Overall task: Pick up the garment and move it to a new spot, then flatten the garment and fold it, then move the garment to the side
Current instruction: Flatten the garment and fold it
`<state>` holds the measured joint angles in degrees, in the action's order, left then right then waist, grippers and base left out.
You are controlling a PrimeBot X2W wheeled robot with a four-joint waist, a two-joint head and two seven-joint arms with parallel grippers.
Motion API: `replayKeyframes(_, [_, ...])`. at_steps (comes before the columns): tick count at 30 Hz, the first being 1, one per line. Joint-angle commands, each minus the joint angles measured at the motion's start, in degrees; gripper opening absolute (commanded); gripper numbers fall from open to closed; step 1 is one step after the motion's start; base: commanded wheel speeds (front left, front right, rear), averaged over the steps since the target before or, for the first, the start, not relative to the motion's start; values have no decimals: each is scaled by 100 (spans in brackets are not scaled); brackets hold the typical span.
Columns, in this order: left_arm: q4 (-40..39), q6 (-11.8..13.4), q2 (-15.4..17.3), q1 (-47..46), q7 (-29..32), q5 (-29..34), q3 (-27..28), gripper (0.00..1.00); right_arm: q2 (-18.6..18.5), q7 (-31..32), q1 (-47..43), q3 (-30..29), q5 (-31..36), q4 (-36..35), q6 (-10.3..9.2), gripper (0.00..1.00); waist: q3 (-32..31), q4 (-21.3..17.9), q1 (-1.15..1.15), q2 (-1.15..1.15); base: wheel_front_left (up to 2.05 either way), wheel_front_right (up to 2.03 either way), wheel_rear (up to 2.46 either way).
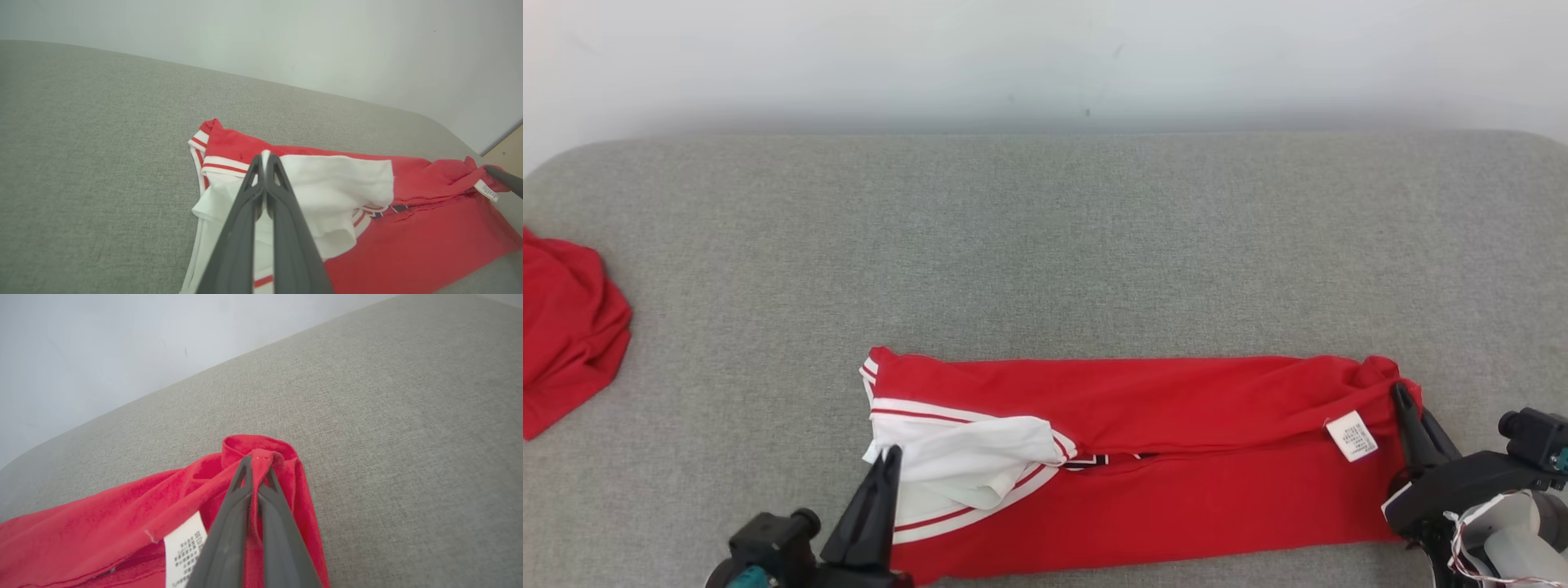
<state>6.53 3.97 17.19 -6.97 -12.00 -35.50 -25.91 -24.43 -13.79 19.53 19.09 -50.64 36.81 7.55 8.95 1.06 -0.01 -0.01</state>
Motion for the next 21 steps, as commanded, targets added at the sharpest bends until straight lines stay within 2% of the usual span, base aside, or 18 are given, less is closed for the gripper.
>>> replayKeyframes(1, [43, -22, -21, 59, -7, 17, -27, 0, -67, 2, -53, 8, -30, -10, -14, 0, -36, 41, 1, 1, 0, 0, 0])
replayKeyframes(7, [607, -8, -113, 86, -56, 56, -126, 0, -74, 172, -135, 82, 23, 121, -14, 0, -80, 47, 1, 1, 0, 0, 0])
replayKeyframes(8, [674, -11, -115, 57, -76, 80, -124, 0, -67, 170, -127, 75, 57, 147, -14, 7, -87, 48, 1, 1, 0, 0, 0])
replayKeyframes(9, [722, 8, -127, 28, -104, 104, -113, 31, -65, 138, -115, 46, 100, 167, -14, 48, -98, 49, 1, 1, 0, 0, 0])
replayKeyframes(10, [763, 3, -154, 12, -122, 98, -106, 73, -55, 114, -125, 18, 103, 189, -14, 100, -116, 57, 1, 1, 0, 0, 0])
replayKeyframes(11, [774, 3, -170, -1, -159, 93, -78, 100, -46, 101, -143, -15, 108, 193, -14, 100, -133, 64, 1, 1, 0, 0, 0])
replayKeyframes(14, [762, 53, -193, 1, -237, 140, 31, 100, -45, 19, -253, -153, 135, 118, -14, 100, -217, 105, 1, 1, 0, 0, 0])
replayKeyframes(21, [382, 351, -173, 207, -320, 527, 553, 100, -46, -48, -519, -532, 372, -82, -14, 100, -390, 161, 1, 1, 0, 0, 0])
